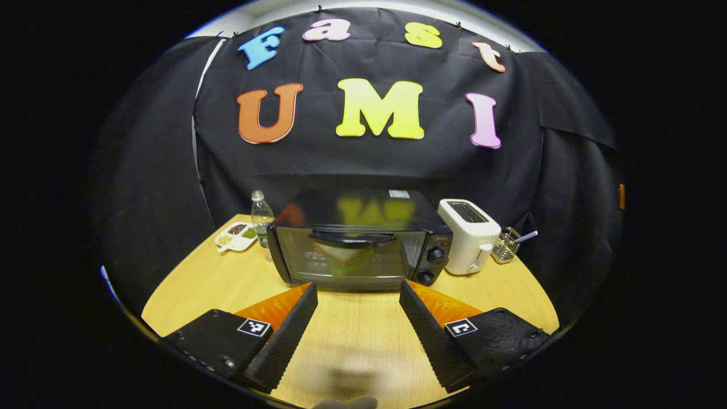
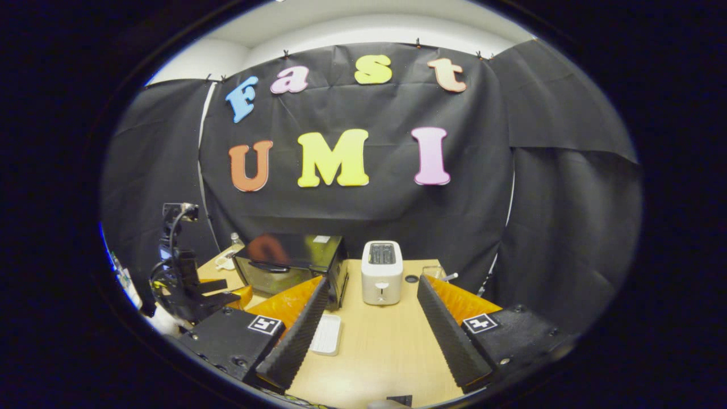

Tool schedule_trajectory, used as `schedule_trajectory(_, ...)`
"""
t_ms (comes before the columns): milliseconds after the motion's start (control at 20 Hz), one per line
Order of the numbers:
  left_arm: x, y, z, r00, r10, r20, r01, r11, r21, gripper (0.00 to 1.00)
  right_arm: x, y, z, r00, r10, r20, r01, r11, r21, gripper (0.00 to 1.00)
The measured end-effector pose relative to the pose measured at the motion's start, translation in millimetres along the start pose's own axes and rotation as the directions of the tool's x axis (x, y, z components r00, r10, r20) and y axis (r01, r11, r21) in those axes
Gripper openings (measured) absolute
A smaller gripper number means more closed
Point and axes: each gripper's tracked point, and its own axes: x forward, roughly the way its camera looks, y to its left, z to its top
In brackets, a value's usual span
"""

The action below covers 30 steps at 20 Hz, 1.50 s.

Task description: Open the electric oven with the left hand, put the food in, and close the electric oven.

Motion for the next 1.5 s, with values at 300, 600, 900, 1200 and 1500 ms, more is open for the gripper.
schedule_trajectory(300, -85.2, 11.4, 106.3, 0.975, -0.014, 0.221, 0.008, 1.000, 0.026, 0.96, -18.6, 16.7, 55.8, 0.991, -0.004, 0.133, 0.004, 1.000, -0.006, 1.00)
schedule_trajectory(600, -160.7, 29.1, 165.9, 0.929, -0.004, 0.370, -0.008, 1.000, 0.030, 0.95, -40.9, 36.4, 89.6, 0.977, -0.020, 0.214, 0.017, 1.000, 0.018, 1.00)
schedule_trajectory(900, -187.6, 43.4, 168.7, 0.914, 0.023, 0.406, -0.037, 0.999, 0.029, 0.95, -58.6, 45.6, 103.7, 0.968, -0.031, 0.247, 0.025, 0.999, 0.031, 1.00)
schedule_trajectory(1200, -190.3, 49.1, 171.1, 0.911, 0.037, 0.411, -0.044, 0.999, 0.009, 0.95, -67.7, 47.9, 103.3, 0.971, -0.034, 0.238, 0.025, 0.999, 0.041, 0.90)
schedule_trajectory(1500, -189.6, 44.1, 169.8, 0.915, 0.025, 0.403, -0.031, 0.999, 0.009, 0.95, -74.3, 43.0, 103.6, 0.969, -0.046, 0.241, 0.037, 0.998, 0.044, 1.00)
